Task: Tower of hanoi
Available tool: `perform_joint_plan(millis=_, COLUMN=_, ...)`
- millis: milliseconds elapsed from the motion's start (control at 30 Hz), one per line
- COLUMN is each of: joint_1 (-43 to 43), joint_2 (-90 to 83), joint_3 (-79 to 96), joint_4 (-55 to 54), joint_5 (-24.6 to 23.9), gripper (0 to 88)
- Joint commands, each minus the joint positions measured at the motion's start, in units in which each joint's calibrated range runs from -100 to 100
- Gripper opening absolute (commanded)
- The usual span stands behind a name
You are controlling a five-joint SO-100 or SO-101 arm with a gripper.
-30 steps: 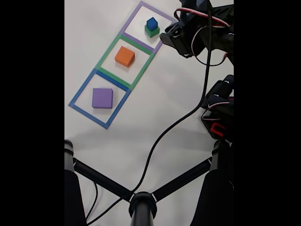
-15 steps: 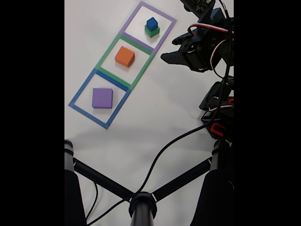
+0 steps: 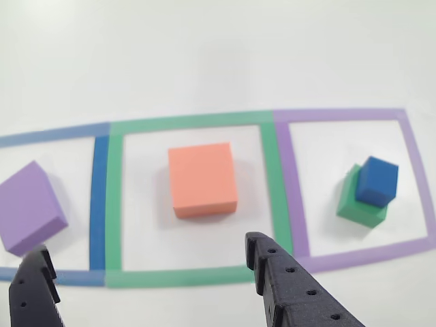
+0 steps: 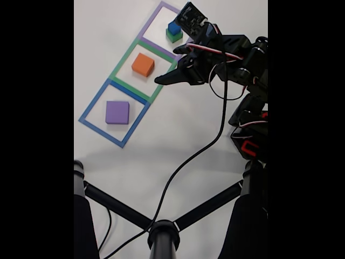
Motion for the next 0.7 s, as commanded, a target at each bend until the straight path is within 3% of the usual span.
perform_joint_plan(millis=0, joint_1=0.91, joint_2=-0.08, joint_3=6.64, joint_4=-13.34, joint_5=0.79, gripper=35.8)
perform_joint_plan(millis=133, joint_1=1.83, joint_2=2.01, joint_3=11.73, joint_4=-20.62, joint_5=0.79, gripper=37.0)
perform_joint_plan(millis=367, joint_1=3.05, joint_2=11.38, joint_3=20.09, joint_4=-42.96, joint_5=0.79, gripper=38.1)
perform_joint_plan(millis=667, joint_1=3.58, joint_2=21.88, joint_3=25.27, joint_4=-59.63, joint_5=0.79, gripper=38.4)
